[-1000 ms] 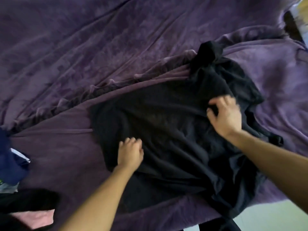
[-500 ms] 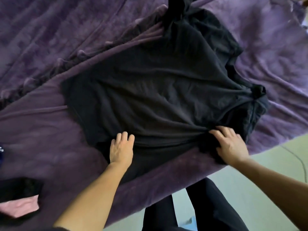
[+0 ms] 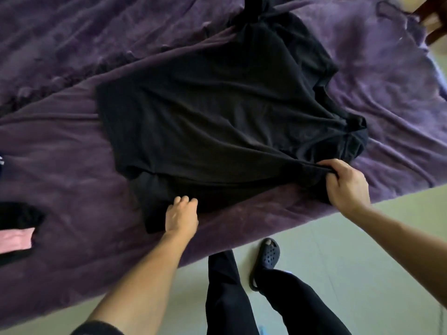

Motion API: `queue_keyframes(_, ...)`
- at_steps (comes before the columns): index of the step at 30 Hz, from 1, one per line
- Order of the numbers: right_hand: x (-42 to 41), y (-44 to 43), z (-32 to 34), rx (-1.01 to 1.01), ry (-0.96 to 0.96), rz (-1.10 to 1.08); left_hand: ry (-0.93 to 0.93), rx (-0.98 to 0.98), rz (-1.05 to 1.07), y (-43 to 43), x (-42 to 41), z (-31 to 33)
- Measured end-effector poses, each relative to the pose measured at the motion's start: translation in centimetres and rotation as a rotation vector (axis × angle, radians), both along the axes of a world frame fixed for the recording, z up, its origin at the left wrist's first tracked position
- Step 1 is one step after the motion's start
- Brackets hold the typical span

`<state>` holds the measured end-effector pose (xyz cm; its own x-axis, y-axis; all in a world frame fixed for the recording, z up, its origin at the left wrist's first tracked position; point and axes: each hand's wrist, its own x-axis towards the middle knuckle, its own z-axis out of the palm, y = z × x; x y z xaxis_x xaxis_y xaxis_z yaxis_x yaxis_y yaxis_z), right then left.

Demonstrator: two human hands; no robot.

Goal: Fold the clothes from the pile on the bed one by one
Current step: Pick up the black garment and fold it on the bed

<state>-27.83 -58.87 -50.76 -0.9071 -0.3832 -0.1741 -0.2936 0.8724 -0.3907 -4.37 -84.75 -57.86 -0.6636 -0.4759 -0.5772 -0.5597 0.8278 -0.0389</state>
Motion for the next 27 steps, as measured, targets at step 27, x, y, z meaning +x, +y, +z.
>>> queue_keyframes(27,1.1,-0.6,0.8,0.111,0.001,0.057,0.334,-0.042,0.826,-3.3,6.0,6.2)
